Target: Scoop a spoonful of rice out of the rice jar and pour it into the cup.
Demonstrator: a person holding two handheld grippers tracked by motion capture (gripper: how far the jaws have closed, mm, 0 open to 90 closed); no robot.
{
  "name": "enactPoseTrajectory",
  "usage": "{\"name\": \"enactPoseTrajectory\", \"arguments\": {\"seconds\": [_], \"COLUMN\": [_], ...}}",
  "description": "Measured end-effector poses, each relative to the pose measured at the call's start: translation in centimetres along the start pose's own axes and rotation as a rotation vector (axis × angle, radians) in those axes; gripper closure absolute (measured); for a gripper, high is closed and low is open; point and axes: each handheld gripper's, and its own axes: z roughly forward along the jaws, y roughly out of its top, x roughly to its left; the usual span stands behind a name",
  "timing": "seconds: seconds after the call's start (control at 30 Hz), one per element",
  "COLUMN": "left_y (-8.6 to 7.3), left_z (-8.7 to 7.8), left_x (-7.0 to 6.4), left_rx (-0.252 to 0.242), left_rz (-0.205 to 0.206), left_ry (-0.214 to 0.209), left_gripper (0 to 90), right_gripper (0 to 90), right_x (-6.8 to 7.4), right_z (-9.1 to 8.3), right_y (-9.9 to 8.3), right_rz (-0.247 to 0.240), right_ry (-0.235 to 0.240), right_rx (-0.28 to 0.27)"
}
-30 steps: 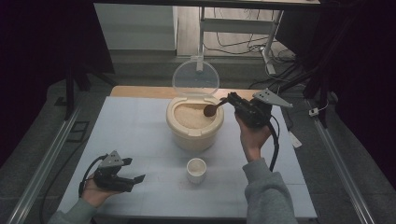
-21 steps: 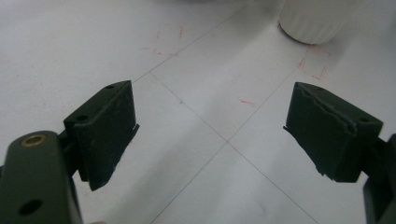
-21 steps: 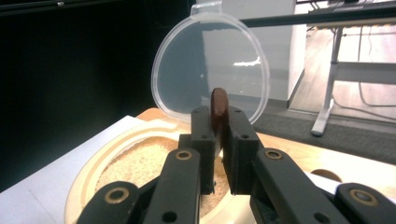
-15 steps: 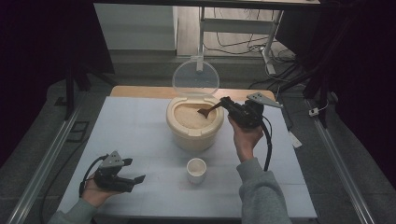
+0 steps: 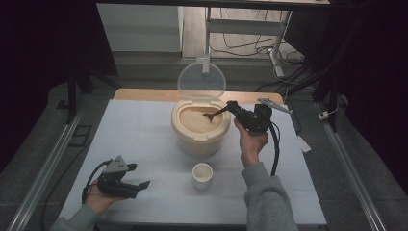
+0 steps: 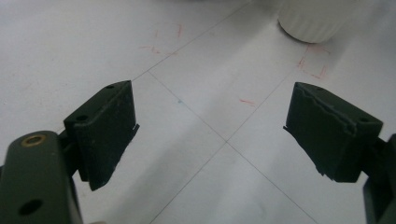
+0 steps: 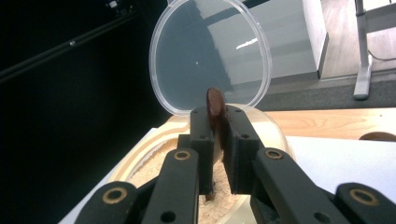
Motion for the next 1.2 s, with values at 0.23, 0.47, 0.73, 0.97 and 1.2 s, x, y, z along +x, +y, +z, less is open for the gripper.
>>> {"name": "enactPoseTrajectory", "arguments": {"seconds": [0.23, 0.47, 0.73, 0.97, 1.2], "left_y": [0.0, 0.0, 0.0, -0.1, 0.0], "left_z": [0.0, 0.1, 0.2, 0.1, 0.1], "left_x": [0.0, 0.0, 0.0, 0.1, 0.0], "left_rx": [0.0, 0.002, 0.008, 0.005, 0.005], "left_rz": [0.0, 0.0, 0.005, 0.0, 0.004], "left_ry": [0.0, 0.001, 0.001, 0.004, 0.005], "left_gripper": [16.0, 16.0, 16.0, 16.0, 16.0], "right_gripper": [82.9, 82.5, 83.3, 83.6, 83.5], "right_x": [-0.4, -0.9, -0.3, -0.8, -1.7], "right_z": [-0.1, -0.2, -0.1, -0.3, -1.2], "right_y": [0.0, -0.4, -0.7, -0.7, -0.5], "right_rz": [0.057, 0.128, 0.182, 0.23, 0.294], "right_ry": [0.01, 0.027, 0.054, 0.044, 0.055], "right_rx": [0.003, -0.011, 0.002, -0.009, -0.028]}}
